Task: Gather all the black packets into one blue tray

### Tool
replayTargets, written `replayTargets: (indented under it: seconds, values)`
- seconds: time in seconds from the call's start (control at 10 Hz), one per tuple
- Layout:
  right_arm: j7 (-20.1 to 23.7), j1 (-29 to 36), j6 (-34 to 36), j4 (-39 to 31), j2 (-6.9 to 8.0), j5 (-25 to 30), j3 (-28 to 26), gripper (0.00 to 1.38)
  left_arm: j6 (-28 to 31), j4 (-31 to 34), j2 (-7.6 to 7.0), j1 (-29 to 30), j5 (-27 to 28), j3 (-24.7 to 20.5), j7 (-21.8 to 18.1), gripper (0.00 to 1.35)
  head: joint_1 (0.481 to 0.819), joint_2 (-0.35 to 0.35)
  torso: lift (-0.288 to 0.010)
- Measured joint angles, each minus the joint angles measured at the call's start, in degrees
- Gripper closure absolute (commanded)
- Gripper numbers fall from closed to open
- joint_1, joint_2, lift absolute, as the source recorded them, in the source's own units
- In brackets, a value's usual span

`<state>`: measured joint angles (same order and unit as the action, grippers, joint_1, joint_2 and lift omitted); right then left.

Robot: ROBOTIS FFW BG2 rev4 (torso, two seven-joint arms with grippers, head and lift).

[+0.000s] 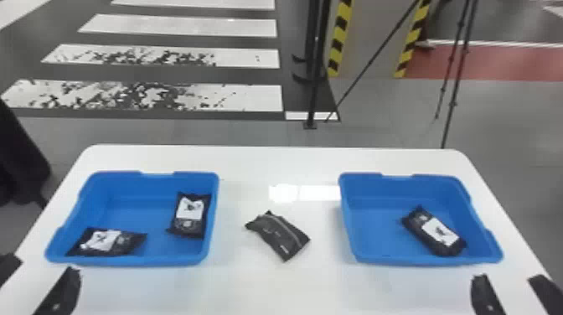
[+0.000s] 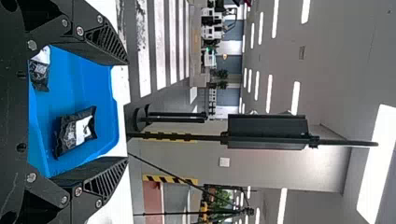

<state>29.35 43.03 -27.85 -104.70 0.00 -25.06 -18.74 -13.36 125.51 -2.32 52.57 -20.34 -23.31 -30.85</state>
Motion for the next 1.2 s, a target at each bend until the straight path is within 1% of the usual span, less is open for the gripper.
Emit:
replayTargets:
  seconds: [0.6,0.8,1.0,1.1,1.2]
  values:
    - [0.00,-0.02,0.00,0.27,0.00,-0.12,0.01,0.14,0.00,-0.25,-0.06,0.01,-0.30,0.15,0.00,0.33,0.695,-0.051,-0.110]
    - [0.00,-0.12,0.00,0.76,0.00,-0.39,0.05,0.14,0.65,-0.28,-0.39,-0.73,0.23,0.84,-0.03,0.33,0.695,-0.061,-0.110]
    - [0.06,-0.33,0.00,1.04,0.00,-0.46,0.45,0.14,2.86,-0.28,-1.27,-3.03,2.78,1.72,-0.65,0.33,0.695,-0.075,-0.110]
    - [0.10,-0.60,0.00,1.38,0.00,-0.66,0.84,0.14,5.28,-0.29,-2.12,-5.42,4.97,2.86,-1.75,0.33,0.695,-0.096,-0.110]
    - [0.17,-0.87,0.00,1.76,0.00,-0.88,1.22,0.14,8.05,-0.41,-3.30,-8.38,7.59,4.69,-2.90,0.33,0.695,-0.125,-0.110]
